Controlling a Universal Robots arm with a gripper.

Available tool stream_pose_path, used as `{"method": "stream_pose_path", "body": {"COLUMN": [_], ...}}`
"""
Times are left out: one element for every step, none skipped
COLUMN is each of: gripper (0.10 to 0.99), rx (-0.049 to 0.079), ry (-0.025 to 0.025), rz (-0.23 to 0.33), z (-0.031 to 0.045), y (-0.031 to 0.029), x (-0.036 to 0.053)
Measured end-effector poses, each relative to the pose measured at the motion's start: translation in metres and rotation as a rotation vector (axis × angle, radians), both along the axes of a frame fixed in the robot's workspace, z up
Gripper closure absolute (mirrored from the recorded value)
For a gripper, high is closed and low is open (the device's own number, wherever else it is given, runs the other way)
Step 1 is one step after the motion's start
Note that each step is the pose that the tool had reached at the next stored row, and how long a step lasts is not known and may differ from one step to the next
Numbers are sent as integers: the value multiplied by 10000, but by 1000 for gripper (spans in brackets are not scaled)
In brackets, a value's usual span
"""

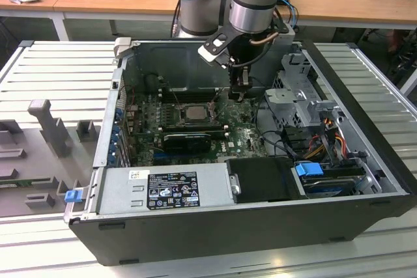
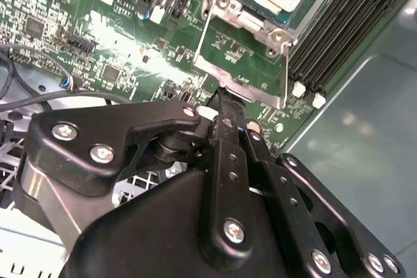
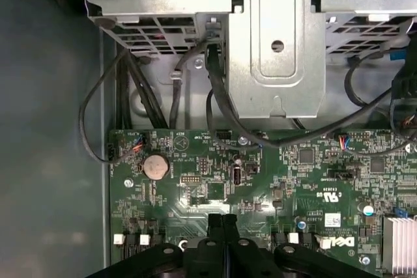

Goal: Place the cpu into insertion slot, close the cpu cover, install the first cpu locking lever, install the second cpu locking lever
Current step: 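Close the cpu cover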

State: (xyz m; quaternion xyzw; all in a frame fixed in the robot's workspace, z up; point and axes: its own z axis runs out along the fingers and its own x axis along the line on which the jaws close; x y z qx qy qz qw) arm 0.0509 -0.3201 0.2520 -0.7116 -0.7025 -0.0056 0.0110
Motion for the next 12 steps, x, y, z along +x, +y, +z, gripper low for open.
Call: {"method": "stream_pose_path", "body": {"gripper": [980,980,980,980,980,980,980,980,980,980,980,980], "rx": [0,0,0,0,0,0,0,0,-1,0,0,0], "ry": [0,0,0,0,0,0,0,0,-1,-3,-4,-5], "rz": [0,1,1,0,1,2,0,0,1,1,2,0], "z": [0,0,0,0,0,-1,-1,-1,-2,-2,-2,-3], "y": [0,0,0,0,0,0,-1,0,0,0,0,0], "x": [-19,-46,-69,-96,-119,-159,-195,-207,-219,-238,-253,-287]}}
